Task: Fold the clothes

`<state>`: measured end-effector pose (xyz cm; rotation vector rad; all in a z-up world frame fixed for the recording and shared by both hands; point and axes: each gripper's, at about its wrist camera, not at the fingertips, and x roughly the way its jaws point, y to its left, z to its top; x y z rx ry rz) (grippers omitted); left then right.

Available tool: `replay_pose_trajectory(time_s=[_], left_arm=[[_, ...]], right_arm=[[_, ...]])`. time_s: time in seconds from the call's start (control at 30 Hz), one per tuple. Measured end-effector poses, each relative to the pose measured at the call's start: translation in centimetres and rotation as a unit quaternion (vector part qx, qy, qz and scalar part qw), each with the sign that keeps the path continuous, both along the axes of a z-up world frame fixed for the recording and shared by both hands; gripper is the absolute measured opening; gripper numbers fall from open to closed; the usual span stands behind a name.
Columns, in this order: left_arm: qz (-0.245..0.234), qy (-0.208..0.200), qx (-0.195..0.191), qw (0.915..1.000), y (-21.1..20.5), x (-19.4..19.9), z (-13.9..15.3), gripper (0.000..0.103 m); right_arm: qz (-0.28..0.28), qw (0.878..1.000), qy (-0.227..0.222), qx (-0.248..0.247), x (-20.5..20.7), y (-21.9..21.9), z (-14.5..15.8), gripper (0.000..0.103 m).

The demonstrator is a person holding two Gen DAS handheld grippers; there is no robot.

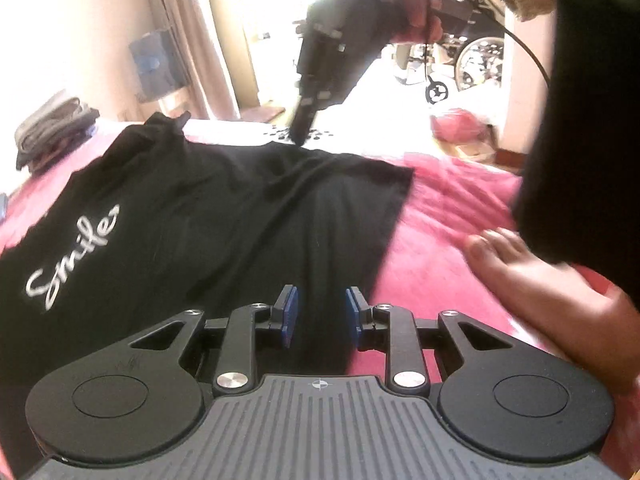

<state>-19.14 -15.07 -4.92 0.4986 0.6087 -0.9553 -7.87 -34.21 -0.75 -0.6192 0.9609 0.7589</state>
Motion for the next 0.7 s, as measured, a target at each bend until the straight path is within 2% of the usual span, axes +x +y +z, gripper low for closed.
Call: replay_pose_trajectory(time_s=[0.1,0.17,0.23,0.33,0.37,0.43,0.47,0.5,0.57,0.63,0.7], left_arm=[[0.005,0.019,0.001,0.9998,-1.5,1.0,-1.5,0.025],[0.005,0.028,0.009,0.9995,-1.9,0.9,-2.3,0.024],[-0.001,0.025,0.015,0.9996,-2.1,0.6,-2.4,0.024],[-0.004,0.035,0.015,0.9993,-1.9,0.5,-2.4,0.024],[-0.005,0.035,0.015,0.9992,-1.8,0.5,-2.4,0.024],[-0.007,0.033,0.017,0.9993,-1.8,0.3,-2.5,0.024],[-0.007,0.033,0.017,0.9993,-1.8,0.2,-2.5,0.024],[-0.007,0.035,0.016,0.9992,-1.8,0.2,-2.4,0.024],[-0.008,0.038,0.014,0.9991,-1.8,0.3,-2.4,0.024],[-0.009,0.043,0.01,0.999,-1.7,0.4,-2.4,0.024],[-0.01,0.048,0.007,0.9988,-1.6,0.6,-2.4,0.024]], right_arm=[[-0.004,1.0,-0.001,0.012,3.0,1.2,-0.5,0.0],[-0.002,1.0,0.018,0.018,4.4,-0.9,-0.7,0.0],[-0.012,1.0,0.025,0.016,7.6,-0.9,-1.8,0.0],[-0.08,0.997,-0.011,0.012,14.2,-3.5,-3.2,0.0],[-0.115,0.993,-0.013,0.026,16.3,-4.4,-3.1,0.0],[-0.136,0.989,-0.019,0.054,17.7,-5.5,-1.3,0.0],[-0.116,0.991,-0.015,0.068,17.7,-5.6,-0.4,0.0],[-0.079,0.993,0.015,0.084,17.4,-5.5,0.3,0.0],[0.006,0.99,0.113,0.087,16.1,-4.5,0.4,0.0],[0.097,0.972,0.208,0.052,14.0,-2.9,-0.7,0.0],[0.132,0.965,0.227,0.027,13.2,-2.2,-2.3,0.0]])
